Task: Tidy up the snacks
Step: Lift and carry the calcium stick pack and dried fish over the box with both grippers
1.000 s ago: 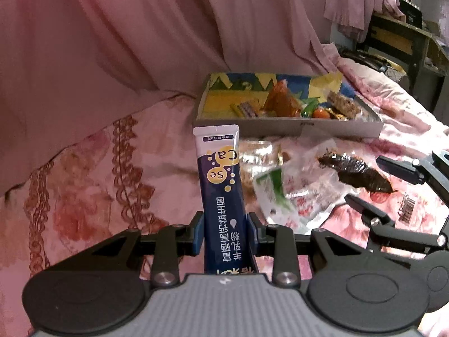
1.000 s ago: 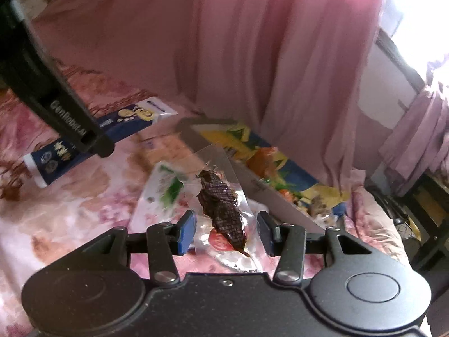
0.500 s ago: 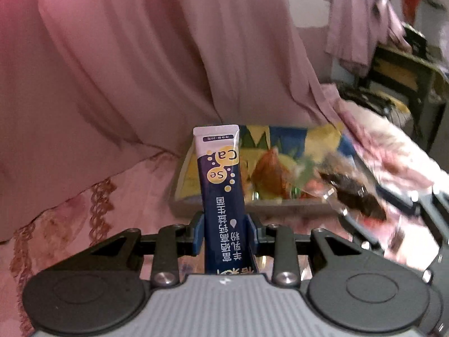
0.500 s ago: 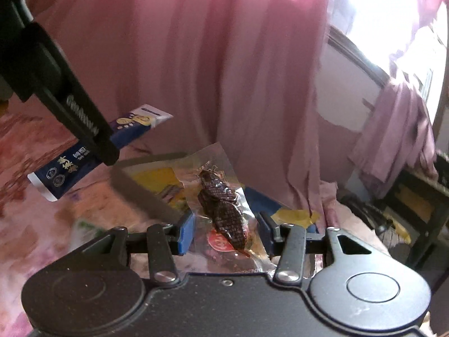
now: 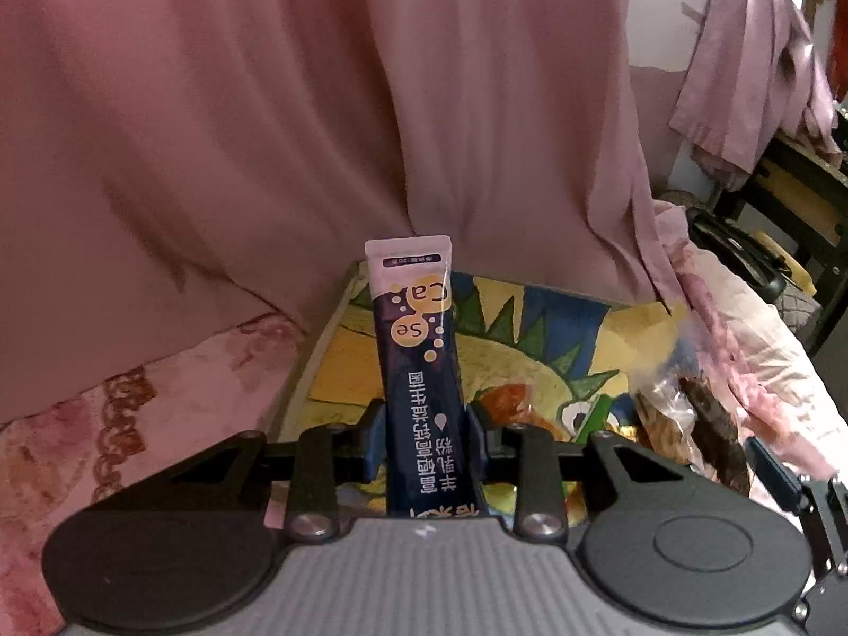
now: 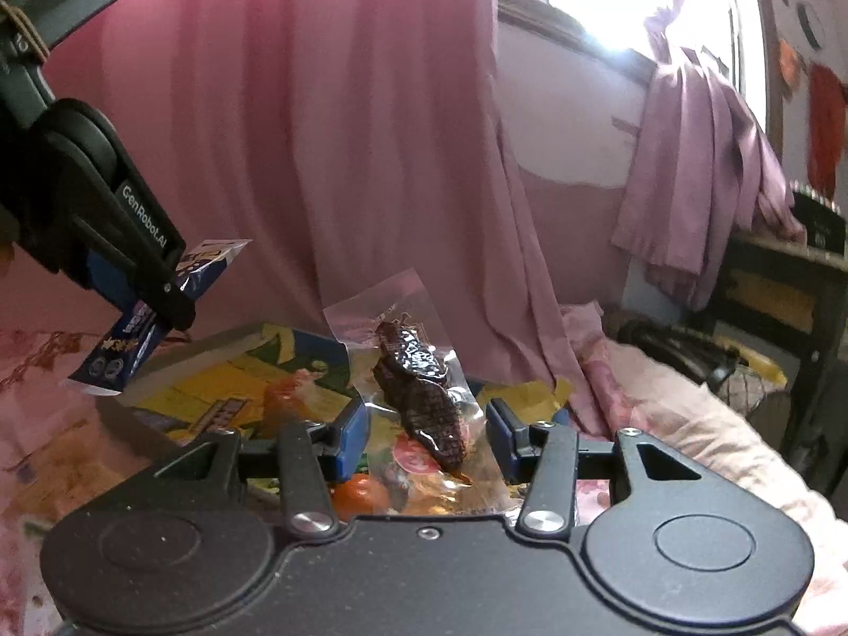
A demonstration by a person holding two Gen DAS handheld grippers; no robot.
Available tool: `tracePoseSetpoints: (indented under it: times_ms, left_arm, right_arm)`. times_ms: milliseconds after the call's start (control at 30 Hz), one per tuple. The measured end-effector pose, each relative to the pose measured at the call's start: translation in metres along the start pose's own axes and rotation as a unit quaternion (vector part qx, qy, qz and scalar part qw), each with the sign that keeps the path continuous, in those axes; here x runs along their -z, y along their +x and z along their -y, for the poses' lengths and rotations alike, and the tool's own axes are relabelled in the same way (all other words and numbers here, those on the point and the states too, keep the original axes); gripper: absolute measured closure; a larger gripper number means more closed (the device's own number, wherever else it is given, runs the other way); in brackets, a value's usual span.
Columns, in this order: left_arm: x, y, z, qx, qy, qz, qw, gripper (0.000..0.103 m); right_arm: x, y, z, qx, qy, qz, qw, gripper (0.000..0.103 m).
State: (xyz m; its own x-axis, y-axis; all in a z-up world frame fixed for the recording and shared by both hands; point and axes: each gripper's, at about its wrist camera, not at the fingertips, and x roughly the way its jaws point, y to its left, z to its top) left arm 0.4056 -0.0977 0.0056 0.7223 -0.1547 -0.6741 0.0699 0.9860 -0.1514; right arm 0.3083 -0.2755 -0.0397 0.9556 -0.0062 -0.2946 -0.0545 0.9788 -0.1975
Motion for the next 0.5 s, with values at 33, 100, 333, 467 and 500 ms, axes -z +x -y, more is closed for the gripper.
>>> tracePoseSetpoints:
  times_ms: [33, 100, 333, 467, 500]
  left_arm:
    - [-0.002, 0.005, 0.002, -0.002, 0.001, -0.002, 1.0, 0.068]
    - [-0.005, 0.017, 0.007, -0.004, 0.008, -0.006, 0.9999, 0.068]
    - [-0.001, 0.055, 0.014, -0.008, -0.008, -0.045, 0.9989, 0.068]
    - [0.006, 0.069, 0.013, -0.016, -0.019, -0.057, 0.9981, 0.068]
    - [0.007, 0.071, 0.013, -0.017, -0.023, -0.059, 0.9979, 0.068]
  right_arm:
    - [0.001, 0.004, 0.002, -0.001, 0.007, -0.004, 1.0, 0.053]
    - [0.003, 0.012, 0.005, -0.004, 0.018, -0.014, 1.0, 0.053]
    - [0.009, 0.031, 0.011, -0.011, 0.04, -0.042, 0.998, 0.053]
    - [0.012, 0.038, 0.013, -0.012, 0.045, -0.054, 0.997, 0.053]
    - [0.013, 0.039, 0.013, -0.012, 0.046, -0.057, 0.997, 0.053]
